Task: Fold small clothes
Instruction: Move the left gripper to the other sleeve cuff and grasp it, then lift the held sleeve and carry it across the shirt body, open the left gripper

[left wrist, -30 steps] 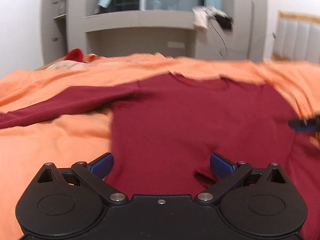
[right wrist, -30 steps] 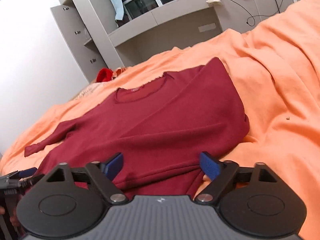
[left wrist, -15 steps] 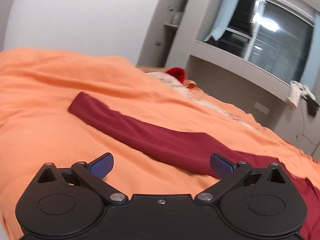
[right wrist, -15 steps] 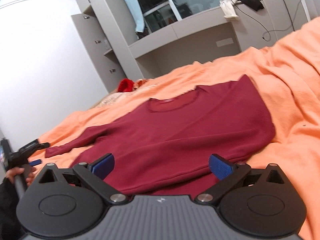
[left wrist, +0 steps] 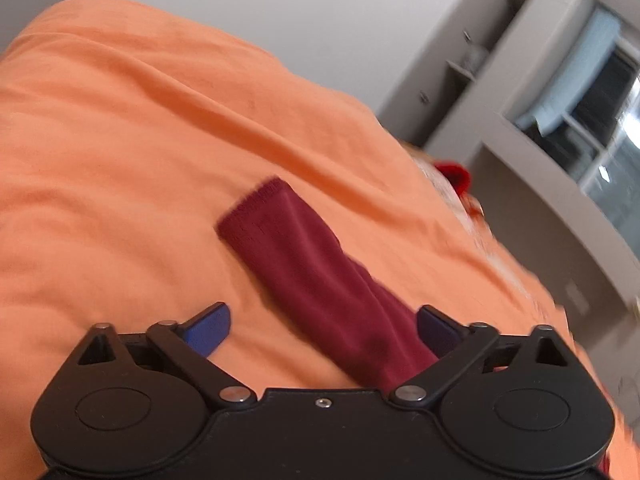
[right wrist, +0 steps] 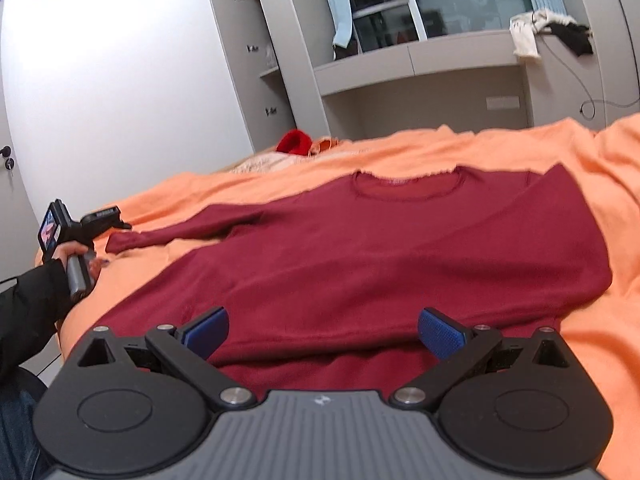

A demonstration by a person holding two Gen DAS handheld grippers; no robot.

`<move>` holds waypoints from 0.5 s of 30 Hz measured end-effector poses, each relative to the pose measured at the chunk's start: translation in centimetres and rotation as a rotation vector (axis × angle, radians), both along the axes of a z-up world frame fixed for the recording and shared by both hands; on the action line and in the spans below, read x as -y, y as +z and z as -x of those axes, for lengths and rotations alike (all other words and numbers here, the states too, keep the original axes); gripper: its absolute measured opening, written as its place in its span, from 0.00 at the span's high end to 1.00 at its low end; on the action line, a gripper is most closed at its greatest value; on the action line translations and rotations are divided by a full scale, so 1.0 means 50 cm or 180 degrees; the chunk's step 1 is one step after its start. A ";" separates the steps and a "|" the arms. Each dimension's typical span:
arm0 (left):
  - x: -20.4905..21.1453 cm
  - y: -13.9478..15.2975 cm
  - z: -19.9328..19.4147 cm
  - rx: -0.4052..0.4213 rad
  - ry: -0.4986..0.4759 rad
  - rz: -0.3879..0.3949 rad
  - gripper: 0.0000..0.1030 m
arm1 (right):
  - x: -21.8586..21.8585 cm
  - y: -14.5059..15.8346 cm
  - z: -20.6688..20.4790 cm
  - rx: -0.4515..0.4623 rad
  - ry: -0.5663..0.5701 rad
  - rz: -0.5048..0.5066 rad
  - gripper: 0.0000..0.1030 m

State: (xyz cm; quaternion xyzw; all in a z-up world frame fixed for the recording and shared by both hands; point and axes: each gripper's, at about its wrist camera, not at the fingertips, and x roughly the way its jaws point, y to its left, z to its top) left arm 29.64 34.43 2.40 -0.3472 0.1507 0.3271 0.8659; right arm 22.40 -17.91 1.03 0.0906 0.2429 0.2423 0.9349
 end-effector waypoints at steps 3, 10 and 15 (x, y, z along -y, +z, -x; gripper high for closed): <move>-0.031 -0.008 0.019 0.0254 0.0283 0.0168 0.29 | 0.006 -0.014 -0.003 -0.0068 0.0008 -0.0022 0.00; -0.067 -0.033 0.044 0.0506 0.0453 0.0426 0.87 | 0.017 -0.028 -0.009 -0.0138 0.0007 -0.0130 0.00; -0.061 -0.013 0.047 0.0685 0.0367 0.0368 0.95 | 0.016 -0.028 -0.008 -0.0135 -0.0001 -0.0111 0.00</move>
